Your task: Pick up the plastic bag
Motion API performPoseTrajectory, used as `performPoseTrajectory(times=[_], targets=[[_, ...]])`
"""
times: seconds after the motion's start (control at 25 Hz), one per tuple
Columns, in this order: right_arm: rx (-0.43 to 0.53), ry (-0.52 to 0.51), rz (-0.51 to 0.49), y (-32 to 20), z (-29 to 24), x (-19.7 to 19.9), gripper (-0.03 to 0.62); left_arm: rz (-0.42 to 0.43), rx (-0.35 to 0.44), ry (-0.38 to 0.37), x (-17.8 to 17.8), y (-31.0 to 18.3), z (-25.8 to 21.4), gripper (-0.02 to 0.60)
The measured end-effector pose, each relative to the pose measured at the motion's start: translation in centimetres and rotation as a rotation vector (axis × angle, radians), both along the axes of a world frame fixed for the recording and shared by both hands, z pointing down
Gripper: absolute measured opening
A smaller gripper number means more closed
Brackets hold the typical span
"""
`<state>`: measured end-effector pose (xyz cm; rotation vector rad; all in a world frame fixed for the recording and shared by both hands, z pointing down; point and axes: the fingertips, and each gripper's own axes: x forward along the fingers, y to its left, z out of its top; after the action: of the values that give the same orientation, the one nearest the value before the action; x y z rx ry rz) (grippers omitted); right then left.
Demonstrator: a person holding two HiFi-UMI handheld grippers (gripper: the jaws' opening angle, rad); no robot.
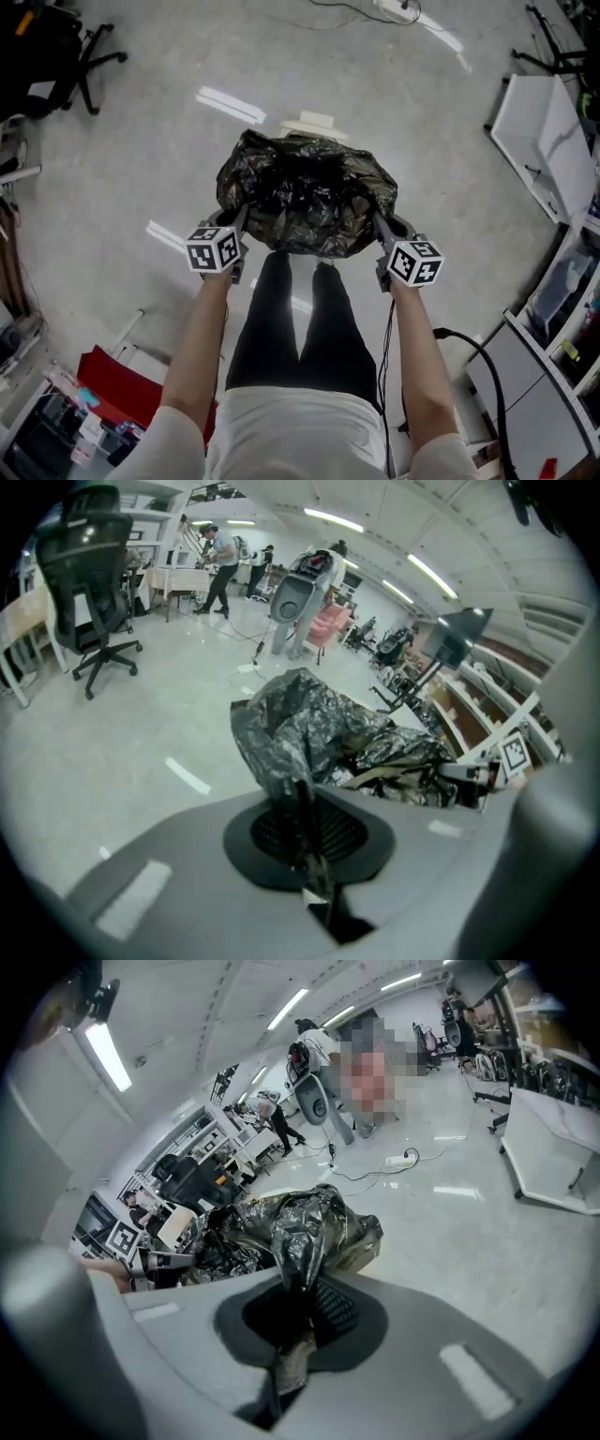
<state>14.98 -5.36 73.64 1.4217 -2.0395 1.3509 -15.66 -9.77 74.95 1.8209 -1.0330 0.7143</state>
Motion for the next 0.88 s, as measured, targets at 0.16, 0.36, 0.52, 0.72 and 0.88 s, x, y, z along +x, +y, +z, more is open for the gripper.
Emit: performPoseTrajectory(times=[0.16, 0.36, 0.52, 0.72, 0.88], targets=[[0.024, 0.012, -0.036, 0.8, -5.1, 0.0, 0.002, 0.042, 0.034, -0.015, 0.7, 1.8, -5.5, 0.008], [0.047, 0.029, -0.081, 2.3, -10.8, -0.5, 0.003, 0.107, 0.08, -0.048, 1.0, 4.1, -11.4, 0.008], [0.068, 0.041, -0.124, 4.0, -14.4, -0.3, 0.003, 0.158, 0.115, -0.073, 1.4, 6.1, -15.4, 0.008], [0.115, 0.075, -0.179, 6.3, -18.5, 0.2, 0.003, 0.19, 0.171, -0.105, 1.6, 8.4, -19.8, 0.008], [0.164, 0.091, -0.214, 7.8, -21.9, 0.8, 0.003, 0.18, 0.211, -0.1, 2.0, 10.4, -23.3, 0.008]])
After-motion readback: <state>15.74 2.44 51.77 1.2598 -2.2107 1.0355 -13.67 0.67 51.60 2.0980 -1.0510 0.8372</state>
